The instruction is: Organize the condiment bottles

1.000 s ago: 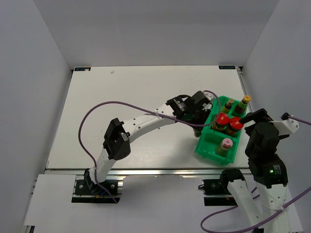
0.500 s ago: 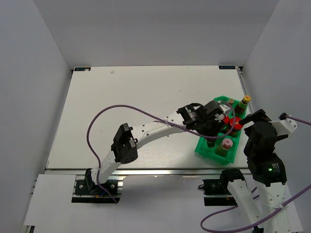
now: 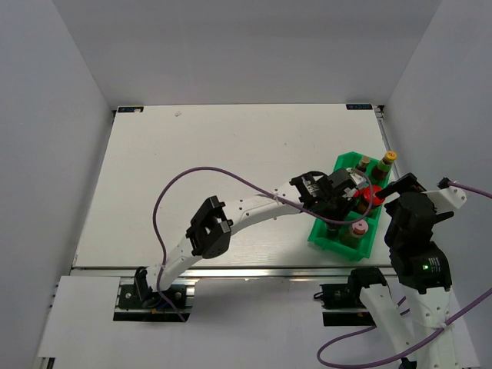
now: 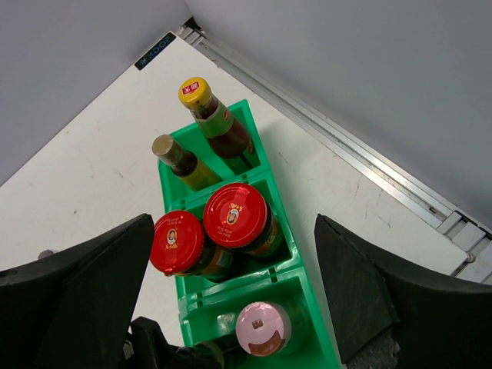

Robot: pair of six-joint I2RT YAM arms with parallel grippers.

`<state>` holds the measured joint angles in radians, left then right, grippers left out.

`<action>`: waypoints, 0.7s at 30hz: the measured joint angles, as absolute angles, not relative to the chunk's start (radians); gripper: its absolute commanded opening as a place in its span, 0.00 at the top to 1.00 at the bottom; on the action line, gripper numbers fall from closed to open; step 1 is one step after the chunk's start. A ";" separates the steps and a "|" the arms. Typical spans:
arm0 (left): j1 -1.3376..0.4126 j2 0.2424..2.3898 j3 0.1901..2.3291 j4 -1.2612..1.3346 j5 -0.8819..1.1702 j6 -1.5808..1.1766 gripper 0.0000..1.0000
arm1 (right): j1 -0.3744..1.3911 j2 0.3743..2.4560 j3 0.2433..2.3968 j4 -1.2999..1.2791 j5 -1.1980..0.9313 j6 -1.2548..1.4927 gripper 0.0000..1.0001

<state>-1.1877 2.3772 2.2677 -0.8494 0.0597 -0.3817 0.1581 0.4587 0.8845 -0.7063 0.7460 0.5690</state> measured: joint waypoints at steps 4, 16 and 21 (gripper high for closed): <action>-1.193 2.379 2.275 -0.827 0.038 -0.381 0.58 | 0.158 0.459 0.884 -0.706 0.746 0.566 0.11; -1.201 2.426 2.339 -0.838 -0.001 -0.362 0.44 | 0.158 0.458 0.884 -0.705 0.746 0.564 0.11; -1.204 2.428 2.339 -0.838 -0.004 -0.355 0.19 | 0.158 0.458 0.884 -0.704 0.746 0.562 0.11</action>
<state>-1.2041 2.4283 2.3390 -0.8383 -0.0044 -0.3546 0.1581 0.4583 0.8845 -0.7044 0.7456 0.5621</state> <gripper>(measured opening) 0.752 0.895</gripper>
